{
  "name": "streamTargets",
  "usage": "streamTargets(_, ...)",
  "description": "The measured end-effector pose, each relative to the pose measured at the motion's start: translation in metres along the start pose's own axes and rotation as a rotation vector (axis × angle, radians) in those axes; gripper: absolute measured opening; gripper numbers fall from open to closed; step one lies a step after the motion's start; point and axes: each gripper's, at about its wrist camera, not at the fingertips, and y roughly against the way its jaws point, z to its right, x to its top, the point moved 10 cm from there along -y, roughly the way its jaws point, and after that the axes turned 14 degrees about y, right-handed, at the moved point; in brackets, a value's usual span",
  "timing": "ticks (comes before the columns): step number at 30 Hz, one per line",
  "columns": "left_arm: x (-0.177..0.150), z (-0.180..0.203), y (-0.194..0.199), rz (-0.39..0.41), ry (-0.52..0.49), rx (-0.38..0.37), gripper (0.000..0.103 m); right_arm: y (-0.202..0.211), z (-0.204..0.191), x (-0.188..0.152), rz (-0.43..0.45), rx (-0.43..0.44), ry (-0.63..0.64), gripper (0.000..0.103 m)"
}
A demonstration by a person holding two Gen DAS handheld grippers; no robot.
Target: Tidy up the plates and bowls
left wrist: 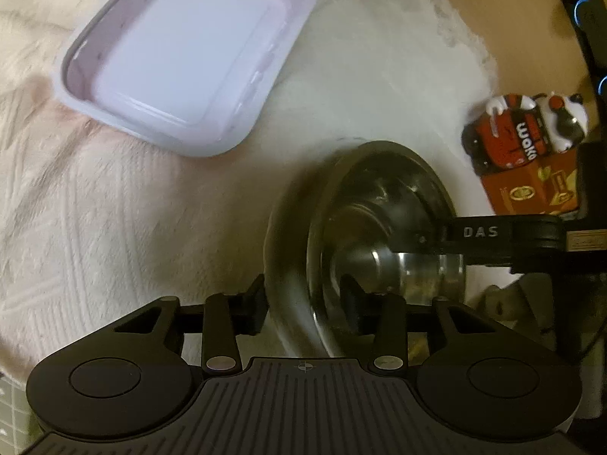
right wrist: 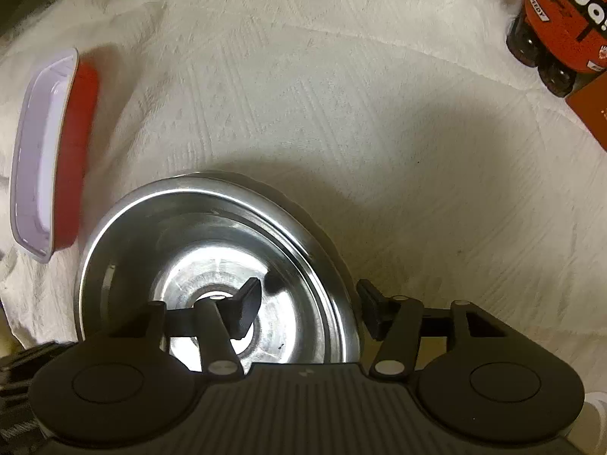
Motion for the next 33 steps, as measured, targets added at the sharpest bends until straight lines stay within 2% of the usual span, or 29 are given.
streamTargets(4,0.008,0.008,-0.004,0.014,-0.041,0.044,0.048,0.001,0.004,0.000,0.005,0.021,-0.044,0.058)
streamTargets(8,0.029,0.013,-0.008,0.045,-0.052,0.031,0.048,0.001,0.008,-0.001,0.014,0.016,-0.085,0.058)
streamTargets(11,0.035,0.012,-0.009,0.029,-0.050,0.019,0.046,0.003,0.008,-0.004,0.026,0.018,-0.106,0.058)
streamTargets(13,0.038,0.011,-0.003,0.032,-0.041,0.018,0.041,0.006,0.009,-0.003,0.043,0.014,-0.116,0.058)
streamTargets(15,0.043,0.012,0.012,0.071,-0.049,0.021,0.040,0.024,0.012,-0.003,0.116,-0.007,-0.127,0.057)
streamTargets(17,0.048,0.023,0.036,0.163,-0.114,0.001,0.033,0.053,0.011,-0.004,0.221,-0.022,-0.126,0.057)
streamTargets(20,0.052,0.042,0.076,0.306,-0.197,-0.081,0.031,0.110,0.012,-0.009,0.405,-0.072,-0.136,0.057)
streamTargets(22,0.047,0.056,0.092,0.331,-0.241,-0.147,0.028,0.144,0.011,-0.015,0.514,-0.121,-0.117,0.057)
streamTargets(24,0.033,0.074,0.099,0.314,-0.302,-0.221,0.018,0.173,0.011,-0.028,0.610,-0.203,-0.084,0.058)
streamTargets(27,0.002,0.103,0.095,0.272,-0.394,-0.269,0.018,0.187,0.019,-0.047,0.663,-0.313,-0.068,0.058)
streamTargets(31,-0.046,0.136,0.074,0.166,-0.479,-0.297,0.017,0.183,0.044,-0.082,0.656,-0.251,-0.097,0.058)
streamTargets(33,-0.068,0.149,0.064,0.114,-0.498,-0.287,0.017,0.178,0.060,-0.096,0.649,-0.255,-0.117,0.058)
